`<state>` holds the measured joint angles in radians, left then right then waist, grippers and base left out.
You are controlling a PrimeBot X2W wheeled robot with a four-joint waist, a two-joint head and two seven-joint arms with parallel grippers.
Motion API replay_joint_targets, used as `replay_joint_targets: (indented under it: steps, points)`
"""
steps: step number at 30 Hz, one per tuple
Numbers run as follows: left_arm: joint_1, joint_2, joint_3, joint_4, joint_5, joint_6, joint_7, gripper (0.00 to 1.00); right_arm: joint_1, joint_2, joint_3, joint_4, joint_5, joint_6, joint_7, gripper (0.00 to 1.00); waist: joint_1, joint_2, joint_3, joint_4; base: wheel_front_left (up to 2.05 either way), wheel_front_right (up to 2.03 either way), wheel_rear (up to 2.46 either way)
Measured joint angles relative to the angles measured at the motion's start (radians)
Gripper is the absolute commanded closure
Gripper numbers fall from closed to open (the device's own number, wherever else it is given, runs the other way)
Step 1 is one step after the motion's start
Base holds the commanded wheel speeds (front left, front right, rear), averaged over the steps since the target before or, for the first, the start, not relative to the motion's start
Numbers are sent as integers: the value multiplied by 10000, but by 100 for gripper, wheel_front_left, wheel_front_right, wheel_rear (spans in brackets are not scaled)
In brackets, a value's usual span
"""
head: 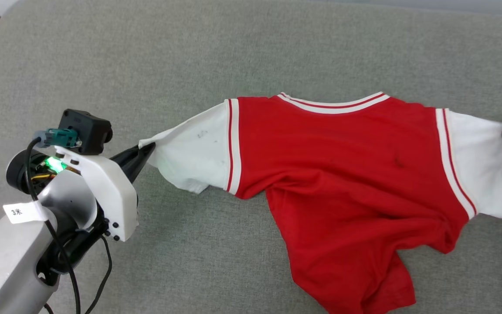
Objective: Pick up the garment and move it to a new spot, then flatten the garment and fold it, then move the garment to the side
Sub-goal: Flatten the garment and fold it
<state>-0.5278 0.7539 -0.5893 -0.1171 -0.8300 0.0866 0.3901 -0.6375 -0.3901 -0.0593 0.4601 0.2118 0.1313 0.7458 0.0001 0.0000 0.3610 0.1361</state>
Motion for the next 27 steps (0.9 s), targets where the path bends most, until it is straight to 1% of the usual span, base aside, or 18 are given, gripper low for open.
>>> replay_joint_targets:
  steps: [5, 8, 15, 22, 27]
  points:
    - [12, 2, 113, 209, 130, 90, -391, 100, -122, -221, 144, -113, 261, 2, -1269, 100, 0, 0, -527, -156, 0, 0, 0]
    - [63, 13, 209, 265, 211, 146, -662, 100, -124, -337, 240, -144, 462, 2, -1806, 100, -1, 0, -871, -248, 0, 0, 0]
    - [222, 115, 564, 251, 443, 454, -1421, 100, -71, -585, 366, -412, 779, 2, -2980, 100, 0, 0, -1778, -423, 0, 0, 0]
    - [400, 414, 1168, -86, 740, 903, -2372, 100, 149, -846, 303, -993, 1172, 4, -3768, 100, -1, 0, -2727, -568, 0, 0, 0]
    - [523, 665, 1657, -531, 1032, 1260, -3041, 100, 352, -953, 21, -1848, 1444, 4, -4057, 100, -2, 0, -3245, -704, 0, 0, 0]
